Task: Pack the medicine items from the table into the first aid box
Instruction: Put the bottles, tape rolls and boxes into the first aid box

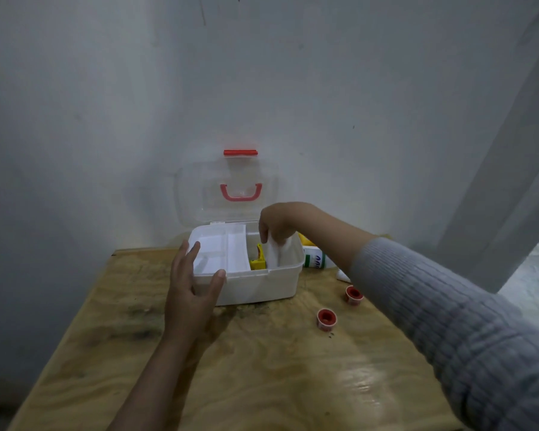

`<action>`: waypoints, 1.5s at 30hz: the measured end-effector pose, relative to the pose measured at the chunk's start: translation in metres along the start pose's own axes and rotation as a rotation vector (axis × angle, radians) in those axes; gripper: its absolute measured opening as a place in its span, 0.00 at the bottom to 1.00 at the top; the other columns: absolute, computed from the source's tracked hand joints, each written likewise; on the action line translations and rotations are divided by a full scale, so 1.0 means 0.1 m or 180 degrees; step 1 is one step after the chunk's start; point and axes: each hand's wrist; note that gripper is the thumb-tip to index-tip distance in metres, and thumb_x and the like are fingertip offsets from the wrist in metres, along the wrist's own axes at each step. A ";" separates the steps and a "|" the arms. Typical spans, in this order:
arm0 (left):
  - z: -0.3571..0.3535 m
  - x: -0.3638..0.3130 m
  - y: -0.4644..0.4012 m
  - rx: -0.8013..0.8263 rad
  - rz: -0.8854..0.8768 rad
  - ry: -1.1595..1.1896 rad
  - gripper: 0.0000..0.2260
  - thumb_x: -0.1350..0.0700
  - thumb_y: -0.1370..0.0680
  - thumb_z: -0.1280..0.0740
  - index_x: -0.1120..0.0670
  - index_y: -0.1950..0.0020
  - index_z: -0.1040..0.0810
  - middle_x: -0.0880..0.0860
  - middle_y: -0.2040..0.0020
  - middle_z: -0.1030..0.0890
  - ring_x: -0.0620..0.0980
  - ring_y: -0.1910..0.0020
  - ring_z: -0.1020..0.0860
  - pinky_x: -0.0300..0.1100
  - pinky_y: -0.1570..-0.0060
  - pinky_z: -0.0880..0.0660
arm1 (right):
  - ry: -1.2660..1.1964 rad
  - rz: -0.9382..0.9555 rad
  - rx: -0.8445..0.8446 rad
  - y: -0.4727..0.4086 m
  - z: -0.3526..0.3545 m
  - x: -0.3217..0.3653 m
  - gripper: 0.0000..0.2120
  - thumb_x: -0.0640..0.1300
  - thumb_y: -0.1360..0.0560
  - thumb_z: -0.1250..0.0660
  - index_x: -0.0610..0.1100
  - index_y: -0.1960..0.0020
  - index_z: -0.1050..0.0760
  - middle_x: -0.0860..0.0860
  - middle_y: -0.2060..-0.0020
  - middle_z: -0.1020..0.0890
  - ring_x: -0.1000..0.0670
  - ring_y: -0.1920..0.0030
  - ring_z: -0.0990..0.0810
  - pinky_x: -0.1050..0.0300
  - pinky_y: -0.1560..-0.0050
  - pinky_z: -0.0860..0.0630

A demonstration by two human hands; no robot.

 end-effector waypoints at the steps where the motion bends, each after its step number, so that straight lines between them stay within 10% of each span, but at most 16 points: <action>1: 0.00 0.00 0.00 -0.0007 0.0010 -0.0022 0.30 0.41 0.28 0.34 0.39 0.28 0.39 0.45 0.24 0.42 0.41 0.30 0.42 0.45 0.40 0.33 | -0.0034 0.0020 -0.0089 -0.03 -0.04 0.00 0.20 0.31 0.29 0.35 0.45 0.40 0.22 0.47 0.39 0.23 0.45 0.42 0.25 0.57 0.48 0.28; 15: 0.01 0.02 0.00 0.0006 -0.0013 -0.0021 0.28 0.44 0.27 0.33 0.40 0.29 0.38 0.46 0.24 0.41 0.47 0.27 0.40 0.49 0.38 0.33 | -0.1283 -0.0090 -0.2308 0.41 -0.33 -0.73 0.08 0.40 0.30 0.29 0.41 0.51 0.19 0.44 0.56 0.16 0.48 0.58 0.20 0.51 0.53 0.21; 26: 0.01 0.01 0.01 0.0004 0.0080 0.0078 0.26 0.48 0.26 0.32 0.40 0.29 0.36 0.44 0.24 0.41 0.45 0.27 0.41 0.57 0.36 0.30 | -0.1784 -0.1232 -0.1042 0.80 -1.20 -1.20 0.15 0.46 0.34 0.24 0.46 0.49 0.19 0.50 0.58 0.20 0.51 0.55 0.21 0.58 0.56 0.26; 36: 0.02 0.02 0.00 0.0031 0.0150 0.0103 0.26 0.48 0.26 0.32 0.38 0.30 0.36 0.43 0.24 0.41 0.41 0.29 0.42 0.57 0.36 0.29 | -0.2906 -0.1168 -0.2005 0.80 -1.22 -1.20 0.10 0.41 0.34 0.24 0.43 0.53 0.18 0.45 0.57 0.16 0.46 0.57 0.18 0.45 0.50 0.20; 42: 0.02 0.03 0.00 0.0019 0.0153 0.0149 0.25 0.48 0.26 0.32 0.38 0.31 0.35 0.42 0.25 0.40 0.41 0.29 0.41 0.58 0.36 0.29 | -0.2643 -0.0824 -0.2892 1.06 -0.61 -1.17 0.09 0.42 0.33 0.25 0.46 0.52 0.17 0.48 0.59 0.16 0.54 0.66 0.19 0.71 0.64 0.25; 45: 0.02 0.02 0.00 0.0015 0.0134 0.0126 0.25 0.48 0.26 0.32 0.38 0.30 0.36 0.42 0.25 0.40 0.41 0.29 0.41 0.55 0.36 0.29 | -0.2878 -0.0592 -0.3152 1.16 -0.33 -1.13 0.11 0.42 0.33 0.24 0.47 0.52 0.18 0.47 0.59 0.16 0.57 0.67 0.19 0.69 0.61 0.23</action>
Point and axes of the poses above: each hand's wrist, its own y-axis away from the middle knuckle, its own z-axis out of the back of the hand, x = y × z
